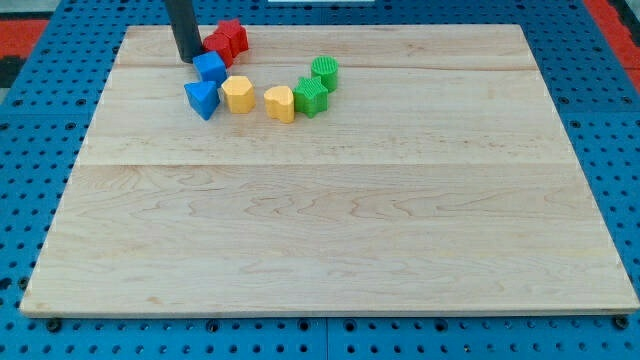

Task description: Move the red star closer to the green circle

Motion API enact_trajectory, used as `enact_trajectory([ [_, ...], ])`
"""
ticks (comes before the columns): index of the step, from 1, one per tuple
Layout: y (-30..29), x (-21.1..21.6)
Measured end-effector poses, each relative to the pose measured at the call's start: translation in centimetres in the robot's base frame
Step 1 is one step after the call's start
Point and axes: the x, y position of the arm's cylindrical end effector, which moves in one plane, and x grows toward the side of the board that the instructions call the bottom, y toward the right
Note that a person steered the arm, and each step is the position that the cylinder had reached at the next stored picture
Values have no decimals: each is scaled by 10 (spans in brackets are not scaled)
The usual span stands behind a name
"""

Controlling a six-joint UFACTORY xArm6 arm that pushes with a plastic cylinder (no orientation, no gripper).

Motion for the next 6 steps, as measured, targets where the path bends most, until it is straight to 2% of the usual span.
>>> enact_trajectory([
  [1,-28,-29],
  [2,-19,-61],
  [3,37,-59],
  [4,102,-24],
  [6,115,-41],
])
